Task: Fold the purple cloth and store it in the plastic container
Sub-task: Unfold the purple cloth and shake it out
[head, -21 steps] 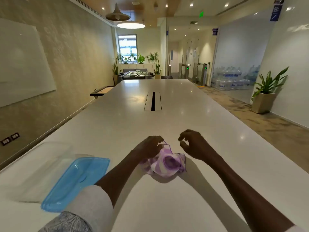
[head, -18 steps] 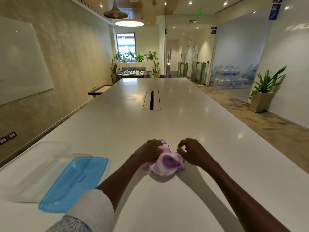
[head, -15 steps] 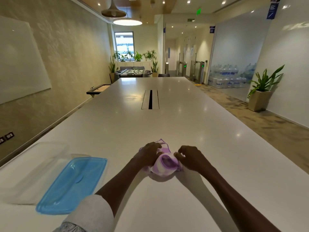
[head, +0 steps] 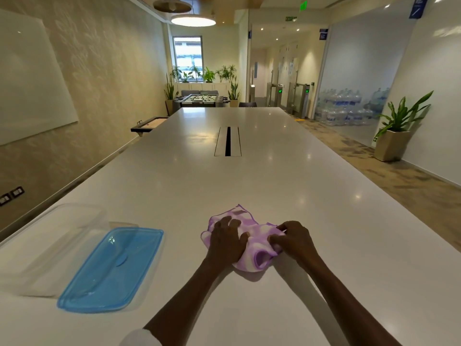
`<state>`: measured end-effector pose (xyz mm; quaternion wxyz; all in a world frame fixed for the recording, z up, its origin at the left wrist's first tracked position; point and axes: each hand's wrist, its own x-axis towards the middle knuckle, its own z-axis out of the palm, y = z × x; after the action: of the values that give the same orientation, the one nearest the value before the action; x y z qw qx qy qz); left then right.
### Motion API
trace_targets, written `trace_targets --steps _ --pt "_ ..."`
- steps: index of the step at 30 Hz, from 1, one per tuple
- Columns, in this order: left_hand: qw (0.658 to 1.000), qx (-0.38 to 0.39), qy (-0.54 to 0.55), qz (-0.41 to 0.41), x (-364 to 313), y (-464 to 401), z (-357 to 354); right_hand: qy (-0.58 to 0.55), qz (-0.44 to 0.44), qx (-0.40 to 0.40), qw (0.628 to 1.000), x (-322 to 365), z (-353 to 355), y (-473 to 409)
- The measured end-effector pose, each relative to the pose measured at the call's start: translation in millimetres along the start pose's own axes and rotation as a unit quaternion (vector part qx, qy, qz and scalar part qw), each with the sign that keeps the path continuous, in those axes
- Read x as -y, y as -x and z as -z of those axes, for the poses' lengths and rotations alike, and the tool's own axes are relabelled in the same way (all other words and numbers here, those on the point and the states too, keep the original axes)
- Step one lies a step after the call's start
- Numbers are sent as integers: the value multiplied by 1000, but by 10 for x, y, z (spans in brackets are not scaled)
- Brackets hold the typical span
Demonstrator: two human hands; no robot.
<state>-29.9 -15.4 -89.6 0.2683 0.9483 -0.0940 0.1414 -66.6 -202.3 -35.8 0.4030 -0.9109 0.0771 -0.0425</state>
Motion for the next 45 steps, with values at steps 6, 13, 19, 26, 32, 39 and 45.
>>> trace_targets --steps 6,13,19,26,32,39,45 --pt "992 14 100 -69 -154 -182 236 15 118 -55 991 139 178 -64" --pt "965 102 108 -218 -601 -396 674 103 247 -42 963 366 446 -75" --pt "958 124 32 -256 -715 -482 1020 124 300 -76 943 479 735 -98" --pt "963 115 -7 -243 -476 -547 1185 70 309 -155 936 546 1144 -155" --pt "970 93 -26 -225 -331 -507 1244 58 312 -179 931 555 1332 -214" --pt "975 69 2 -209 -210 -544 1415 54 312 -203 926 548 1432 -264" --pt "975 -12 96 -202 -199 -613 1663 38 311 -185 931 615 1604 -285"
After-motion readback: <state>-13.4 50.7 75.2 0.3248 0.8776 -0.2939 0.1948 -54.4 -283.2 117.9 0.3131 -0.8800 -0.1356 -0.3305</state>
